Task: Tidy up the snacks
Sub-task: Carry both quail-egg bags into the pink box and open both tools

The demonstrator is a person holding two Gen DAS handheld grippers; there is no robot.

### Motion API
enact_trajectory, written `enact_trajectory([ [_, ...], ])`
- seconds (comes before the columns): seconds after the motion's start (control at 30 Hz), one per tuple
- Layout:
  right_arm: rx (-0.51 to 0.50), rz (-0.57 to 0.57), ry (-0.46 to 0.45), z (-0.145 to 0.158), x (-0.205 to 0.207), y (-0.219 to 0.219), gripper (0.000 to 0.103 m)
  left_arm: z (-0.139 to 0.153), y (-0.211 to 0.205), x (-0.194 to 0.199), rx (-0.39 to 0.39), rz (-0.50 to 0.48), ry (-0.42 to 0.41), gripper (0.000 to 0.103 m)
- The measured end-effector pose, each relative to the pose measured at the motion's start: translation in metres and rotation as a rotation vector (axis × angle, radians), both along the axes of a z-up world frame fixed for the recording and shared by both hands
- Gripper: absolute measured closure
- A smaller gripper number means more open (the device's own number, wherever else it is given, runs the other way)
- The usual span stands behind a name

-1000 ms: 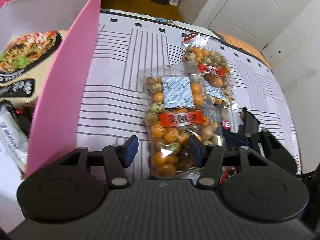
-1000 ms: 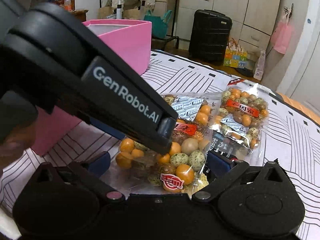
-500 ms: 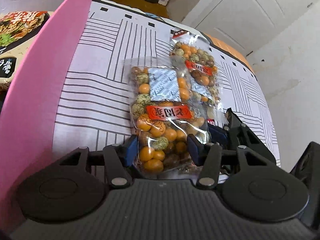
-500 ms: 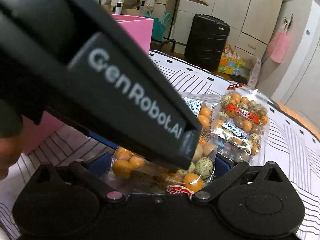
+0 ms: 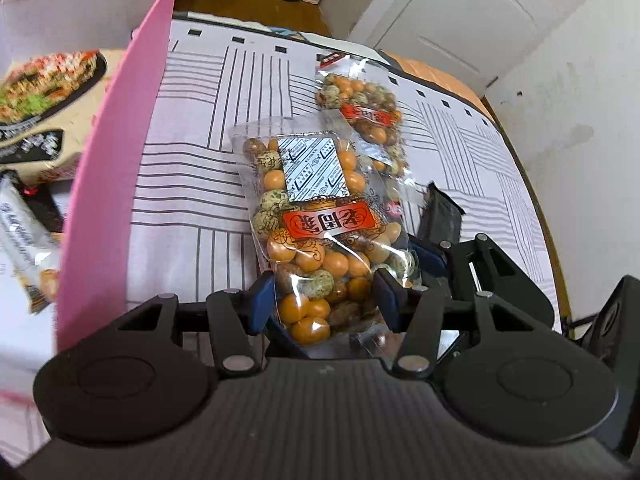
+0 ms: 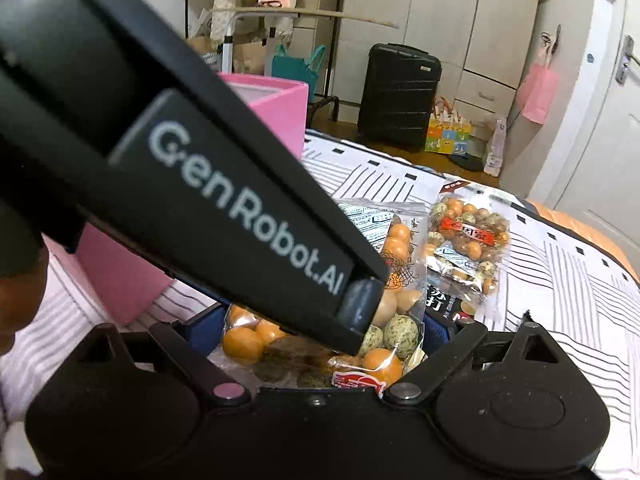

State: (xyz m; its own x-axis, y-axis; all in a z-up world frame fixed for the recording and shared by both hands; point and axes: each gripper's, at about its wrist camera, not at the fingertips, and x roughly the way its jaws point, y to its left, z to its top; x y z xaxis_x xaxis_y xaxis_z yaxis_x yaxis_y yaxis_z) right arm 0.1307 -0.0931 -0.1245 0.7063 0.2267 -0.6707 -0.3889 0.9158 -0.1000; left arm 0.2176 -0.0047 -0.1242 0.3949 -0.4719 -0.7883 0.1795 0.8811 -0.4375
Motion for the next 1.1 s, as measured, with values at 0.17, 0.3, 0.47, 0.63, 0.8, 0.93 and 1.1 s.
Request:
enact_trajectory([
  [0.17,0.000,0.025,0.000,0.026,-0.025,0.005,0.006,0.023,0.007,-0.022,-0.022,-0.015,0.013,0.049],
  [0.3,-0.010,0.057,-0.020,0.045,-0.041,0.006,0.006,0.045,0.009,-0.047,-0.013,-0.023,-0.026,0.049],
  [0.47,0.000,0.040,-0.019,0.067,-0.067,0.010,0.006,0.068,0.018,-0.068,-0.041,-0.021,-0.019,0.049],
  [0.63,-0.032,0.063,-0.057,0.084,-0.085,0.026,0.006,0.088,0.019,-0.088,-0.037,-0.013,-0.036,0.049],
  [0.8,-0.039,0.092,-0.107,0.103,-0.101,0.044,0.006,0.106,0.032,-0.100,-0.062,0.014,-0.079,0.048],
  [0.93,-0.039,0.147,-0.136,0.113,-0.101,0.064,0.007,0.117,0.049,-0.105,-0.074,0.052,-0.107,0.048],
  [1.1,-0.038,0.228,-0.174,0.121,-0.094,0.091,0.007,0.124,0.076,-0.104,-0.086,0.122,-0.143,0.047],
])
